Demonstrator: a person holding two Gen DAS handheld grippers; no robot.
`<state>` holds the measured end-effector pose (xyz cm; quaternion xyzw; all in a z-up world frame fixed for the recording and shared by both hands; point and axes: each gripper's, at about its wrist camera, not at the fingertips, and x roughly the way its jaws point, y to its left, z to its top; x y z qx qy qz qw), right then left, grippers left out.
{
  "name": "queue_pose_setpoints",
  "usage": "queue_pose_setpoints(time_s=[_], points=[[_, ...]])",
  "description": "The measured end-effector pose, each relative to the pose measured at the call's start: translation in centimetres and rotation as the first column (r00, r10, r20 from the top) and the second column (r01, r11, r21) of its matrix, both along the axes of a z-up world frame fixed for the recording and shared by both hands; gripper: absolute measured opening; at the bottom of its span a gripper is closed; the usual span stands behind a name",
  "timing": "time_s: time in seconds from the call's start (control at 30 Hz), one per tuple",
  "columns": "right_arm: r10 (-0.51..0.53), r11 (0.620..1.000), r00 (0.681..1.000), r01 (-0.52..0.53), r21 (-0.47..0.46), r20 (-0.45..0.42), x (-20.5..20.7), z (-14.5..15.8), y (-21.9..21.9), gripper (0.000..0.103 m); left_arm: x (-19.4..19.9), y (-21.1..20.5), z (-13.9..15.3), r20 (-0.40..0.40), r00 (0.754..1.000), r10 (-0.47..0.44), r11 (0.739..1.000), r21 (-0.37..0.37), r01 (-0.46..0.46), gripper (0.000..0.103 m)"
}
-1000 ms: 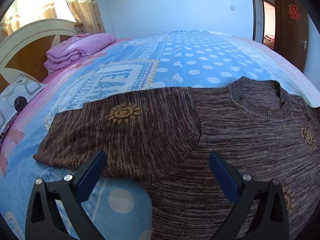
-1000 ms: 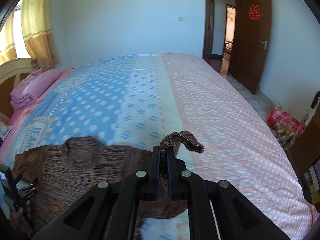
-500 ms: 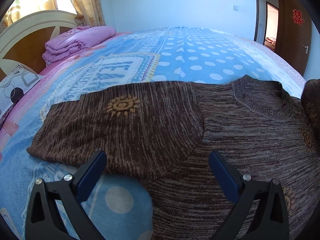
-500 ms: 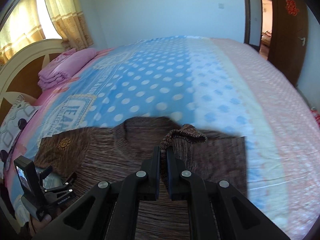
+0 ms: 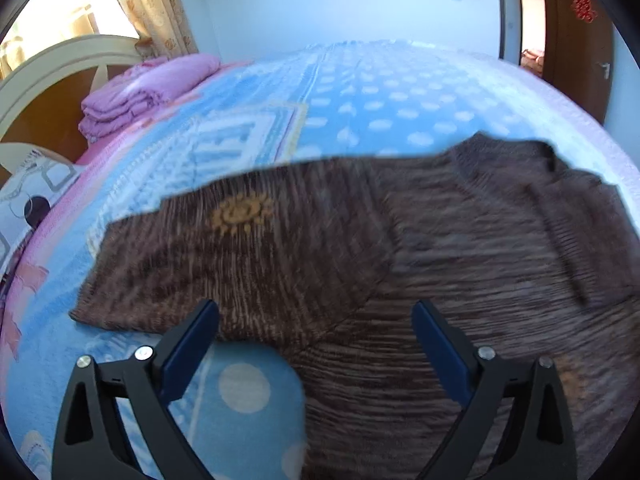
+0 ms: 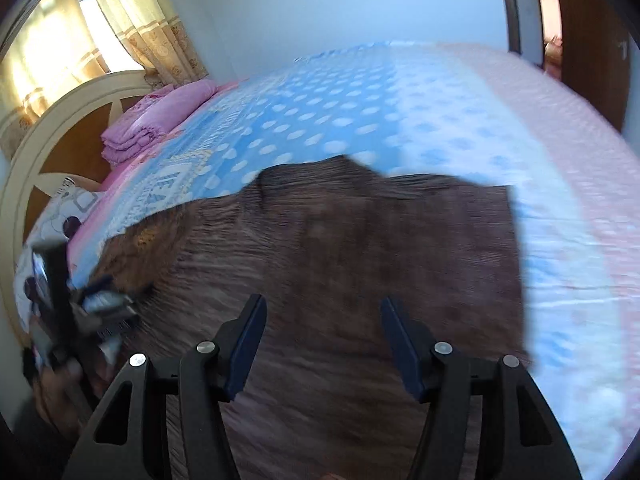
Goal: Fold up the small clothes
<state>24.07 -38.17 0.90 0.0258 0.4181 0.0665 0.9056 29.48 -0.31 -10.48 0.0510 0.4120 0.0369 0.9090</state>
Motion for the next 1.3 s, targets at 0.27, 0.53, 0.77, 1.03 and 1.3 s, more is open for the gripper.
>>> queue_pose_setpoints(time_s=[0.27, 0.53, 0.77, 1.03, 1.3], points=[[-0.158, 0.987, 0.986, 0.159, -0.033, 0.05, -7.9, -0.9, -8.5, 0.067, -0.6, -9.2, 4.2, 0.04, 0.977, -0.207, 0.977, -0.037, 0.209, 0.099], [-0.121, 0.993, 0.992, 0.121, -0.011, 0.026, -10.0, -3.8, -9.5, 0.067, 3.1, -16.6, -1.0, -0.105, 0.966, -0.237, 0.971, -0.009, 0.238, 0.068], [-0.079, 0.996, 0.997, 0.079, -0.032, 0.019, -10.4, -4.6, -8.3, 0.067, 3.2, -16.8, -0.6, -0.065, 0.958, -0.281, 0.952, -0.142, 0.27, 0.006], [-0.128, 0.992, 0.991, 0.128, -0.006, 0.033, -10.3, -4.6, -8.8, 0.067, 2.2, -14.7, 0.7, -0.027, 0.963, -0.266, 0.95, -0.175, 0.258, 0.005], [-0.115, 0.992, 0.993, 0.116, -0.045, 0.033, -10.1, -5.0, -8.4, 0.067, 2.8, -14.3, -0.8, -0.054, 0.966, -0.252, 0.96, -0.142, 0.242, 0.008]])
